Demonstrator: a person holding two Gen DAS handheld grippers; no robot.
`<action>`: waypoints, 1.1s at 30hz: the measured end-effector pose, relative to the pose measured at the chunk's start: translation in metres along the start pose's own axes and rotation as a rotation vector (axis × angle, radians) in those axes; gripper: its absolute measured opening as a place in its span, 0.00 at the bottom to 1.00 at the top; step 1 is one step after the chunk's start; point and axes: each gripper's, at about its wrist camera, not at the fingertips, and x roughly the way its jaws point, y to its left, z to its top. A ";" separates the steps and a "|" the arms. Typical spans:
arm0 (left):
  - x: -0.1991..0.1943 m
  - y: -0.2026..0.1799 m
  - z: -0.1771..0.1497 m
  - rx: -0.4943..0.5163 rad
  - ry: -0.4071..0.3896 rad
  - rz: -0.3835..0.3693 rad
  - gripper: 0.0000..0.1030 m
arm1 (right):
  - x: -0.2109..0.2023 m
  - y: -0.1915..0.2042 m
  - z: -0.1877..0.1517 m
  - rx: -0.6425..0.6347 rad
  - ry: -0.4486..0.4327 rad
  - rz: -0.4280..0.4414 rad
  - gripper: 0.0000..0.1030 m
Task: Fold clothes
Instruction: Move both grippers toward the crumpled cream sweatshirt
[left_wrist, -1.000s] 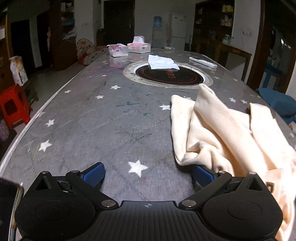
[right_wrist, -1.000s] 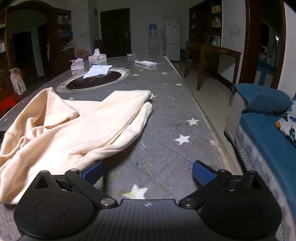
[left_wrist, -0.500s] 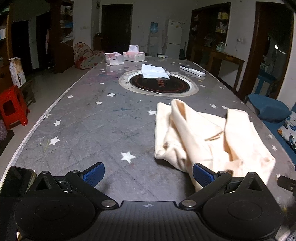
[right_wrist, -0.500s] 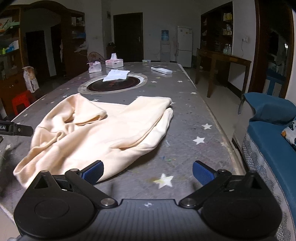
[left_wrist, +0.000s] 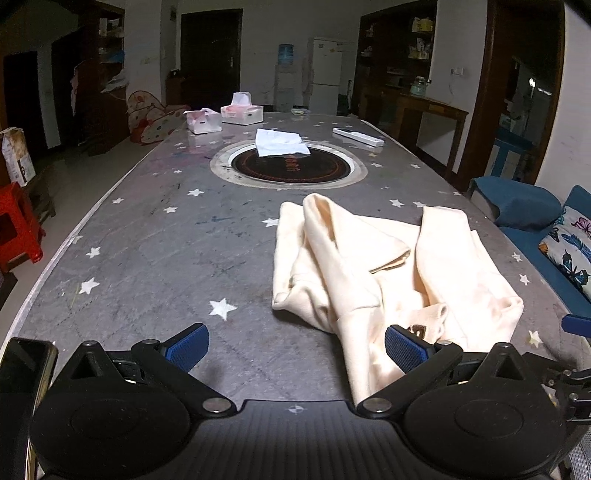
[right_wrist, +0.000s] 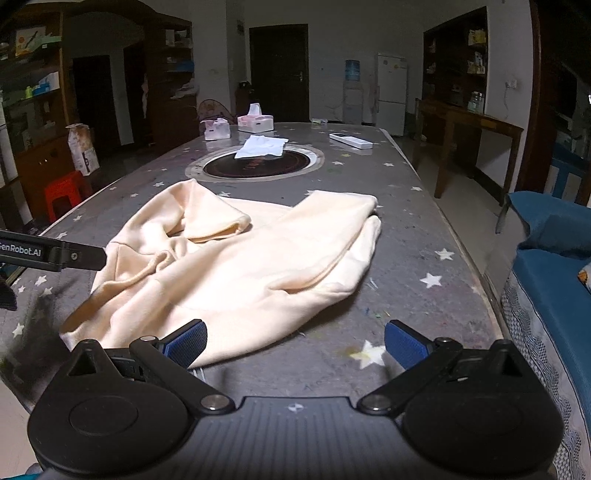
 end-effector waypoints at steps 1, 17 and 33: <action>0.001 -0.001 0.001 0.002 0.001 -0.002 1.00 | 0.001 0.001 0.001 -0.003 0.000 0.001 1.00; 0.022 -0.007 0.038 0.064 -0.028 0.022 1.00 | 0.025 0.008 0.031 -0.041 0.001 0.059 0.99; 0.087 0.000 0.098 0.068 0.006 0.000 0.91 | 0.083 -0.017 0.080 0.034 0.033 0.089 0.71</action>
